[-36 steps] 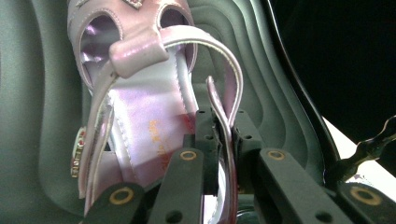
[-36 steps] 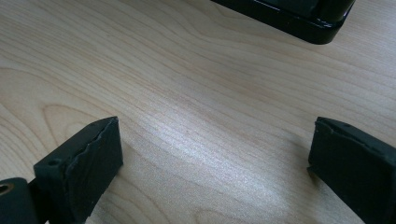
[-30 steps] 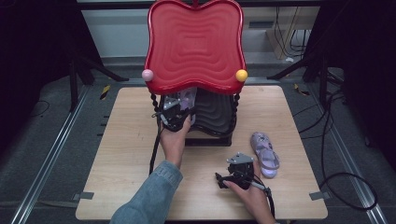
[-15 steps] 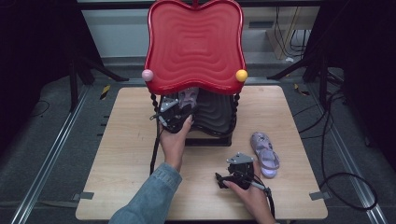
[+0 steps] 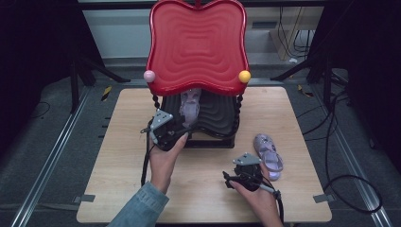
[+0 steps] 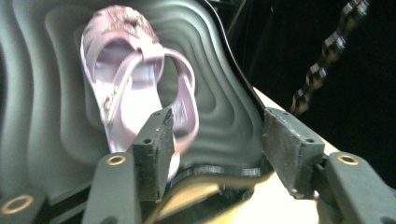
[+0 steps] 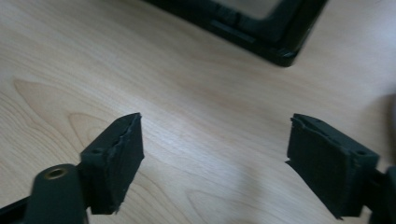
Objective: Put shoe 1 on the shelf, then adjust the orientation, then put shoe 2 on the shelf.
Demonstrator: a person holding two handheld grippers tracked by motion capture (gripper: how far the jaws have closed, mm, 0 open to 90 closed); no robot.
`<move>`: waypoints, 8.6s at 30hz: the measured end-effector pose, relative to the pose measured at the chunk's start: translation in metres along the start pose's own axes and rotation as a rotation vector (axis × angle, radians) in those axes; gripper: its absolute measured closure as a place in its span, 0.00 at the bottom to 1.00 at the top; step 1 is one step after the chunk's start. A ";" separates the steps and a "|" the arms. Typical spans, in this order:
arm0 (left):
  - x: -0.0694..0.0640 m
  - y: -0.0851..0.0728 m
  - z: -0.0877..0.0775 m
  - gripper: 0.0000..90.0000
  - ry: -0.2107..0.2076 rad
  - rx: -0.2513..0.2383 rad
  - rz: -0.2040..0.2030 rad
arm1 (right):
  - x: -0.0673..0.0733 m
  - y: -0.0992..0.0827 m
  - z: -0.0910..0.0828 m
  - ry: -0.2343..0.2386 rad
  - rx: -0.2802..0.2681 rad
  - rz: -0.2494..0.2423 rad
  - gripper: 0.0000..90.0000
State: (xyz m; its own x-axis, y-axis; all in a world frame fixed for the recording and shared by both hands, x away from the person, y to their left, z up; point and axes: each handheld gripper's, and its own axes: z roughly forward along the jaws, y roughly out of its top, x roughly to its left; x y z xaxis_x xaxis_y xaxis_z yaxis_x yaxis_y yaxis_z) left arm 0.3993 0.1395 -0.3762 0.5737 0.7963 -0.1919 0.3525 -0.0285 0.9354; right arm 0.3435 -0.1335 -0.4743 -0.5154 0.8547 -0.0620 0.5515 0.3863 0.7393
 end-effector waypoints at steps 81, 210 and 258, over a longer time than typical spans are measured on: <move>0.121 -0.109 -0.078 0.15 0.365 0.143 0.003 | -0.056 0.021 -0.051 0.184 0.260 -0.122 0.92; 0.130 -0.118 -0.071 0.05 0.355 0.246 -0.001 | -0.007 0.047 -0.024 0.485 0.080 -0.006 0.96; 0.129 -0.120 -0.067 0.05 0.338 0.266 0.002 | 0.009 0.097 -0.044 0.320 -0.256 0.141 0.96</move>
State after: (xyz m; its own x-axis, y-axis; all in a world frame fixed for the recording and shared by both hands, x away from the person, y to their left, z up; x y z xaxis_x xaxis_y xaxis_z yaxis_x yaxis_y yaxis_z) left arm 0.3817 0.2864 -0.4935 0.3155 0.9481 -0.0407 0.5557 -0.1498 0.8178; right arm 0.3636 -0.1038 -0.3737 -0.6465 0.7267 0.2324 0.4712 0.1407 0.8707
